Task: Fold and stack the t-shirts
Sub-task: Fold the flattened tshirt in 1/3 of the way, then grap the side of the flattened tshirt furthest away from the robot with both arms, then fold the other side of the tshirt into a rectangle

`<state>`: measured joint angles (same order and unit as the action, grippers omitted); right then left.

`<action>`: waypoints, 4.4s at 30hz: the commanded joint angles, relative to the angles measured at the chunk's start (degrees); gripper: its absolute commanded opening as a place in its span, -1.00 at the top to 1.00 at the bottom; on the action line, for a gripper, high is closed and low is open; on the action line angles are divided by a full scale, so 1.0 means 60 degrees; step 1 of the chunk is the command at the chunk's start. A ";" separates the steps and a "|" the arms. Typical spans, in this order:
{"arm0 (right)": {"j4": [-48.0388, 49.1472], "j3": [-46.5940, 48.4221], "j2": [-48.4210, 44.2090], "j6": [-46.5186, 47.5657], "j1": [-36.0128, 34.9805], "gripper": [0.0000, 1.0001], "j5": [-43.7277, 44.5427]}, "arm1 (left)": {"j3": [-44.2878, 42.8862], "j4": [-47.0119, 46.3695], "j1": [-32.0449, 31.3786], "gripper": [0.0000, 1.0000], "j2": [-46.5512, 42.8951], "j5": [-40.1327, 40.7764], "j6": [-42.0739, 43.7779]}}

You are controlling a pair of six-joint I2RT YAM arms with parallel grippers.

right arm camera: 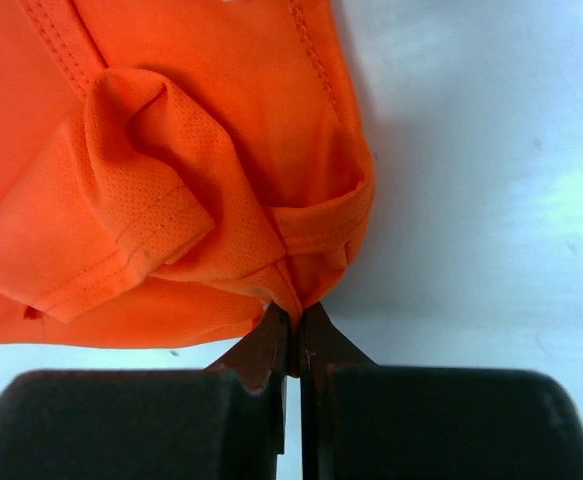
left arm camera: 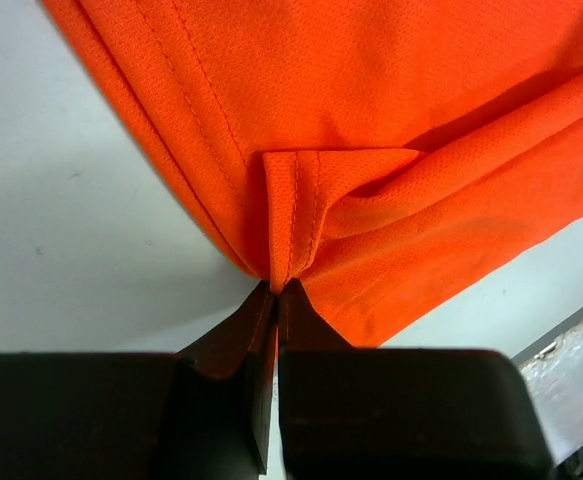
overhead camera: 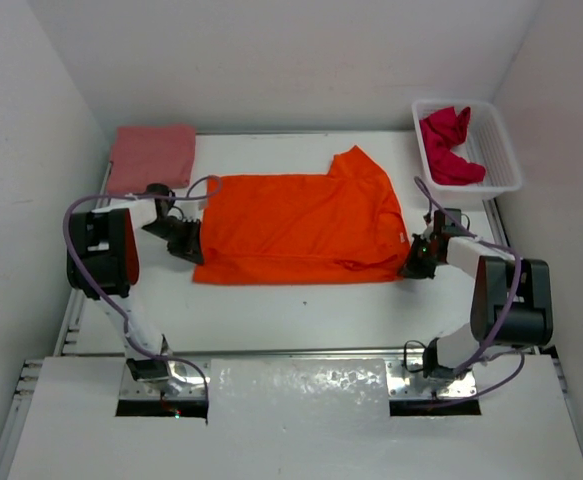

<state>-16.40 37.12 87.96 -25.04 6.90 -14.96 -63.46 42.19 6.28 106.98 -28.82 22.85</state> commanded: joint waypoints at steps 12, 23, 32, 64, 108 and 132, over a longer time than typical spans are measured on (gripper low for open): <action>-0.4427 -0.1733 -0.3203 0.0028 0.0008 0.92 0.0589 | 0.1508 0.2661 0.0066 0.90 -0.2302 0.1713 0.2343; -0.5660 0.2178 -0.2801 0.0905 0.0023 -0.36 0.1907 | -0.1413 0.3765 0.0695 -0.26 -0.2173 0.1245 0.2303; -0.4724 0.9131 0.2688 0.1611 -0.1662 -0.22 0.1717 | -0.4993 0.0440 0.0242 -0.21 0.0669 0.0641 -0.1169; -0.3111 1.2548 0.8528 0.1316 -0.2526 0.55 0.2186 | -0.4746 -0.2169 -0.0945 0.25 0.3323 0.0161 -0.3106; -0.4063 -0.0283 -0.3439 -0.0249 -0.2512 1.00 0.0561 | 0.0512 0.1083 -0.0212 1.00 -0.2259 0.0862 0.2725; -0.1018 0.1167 -0.0438 0.0393 -0.1911 1.00 0.0618 | 0.1758 -0.2053 -0.0359 1.00 -0.2127 0.1257 0.1097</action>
<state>-24.99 43.33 84.53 -25.02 -4.62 -12.16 -54.70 31.09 4.19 94.50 -22.87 28.23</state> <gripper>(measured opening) 0.002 0.018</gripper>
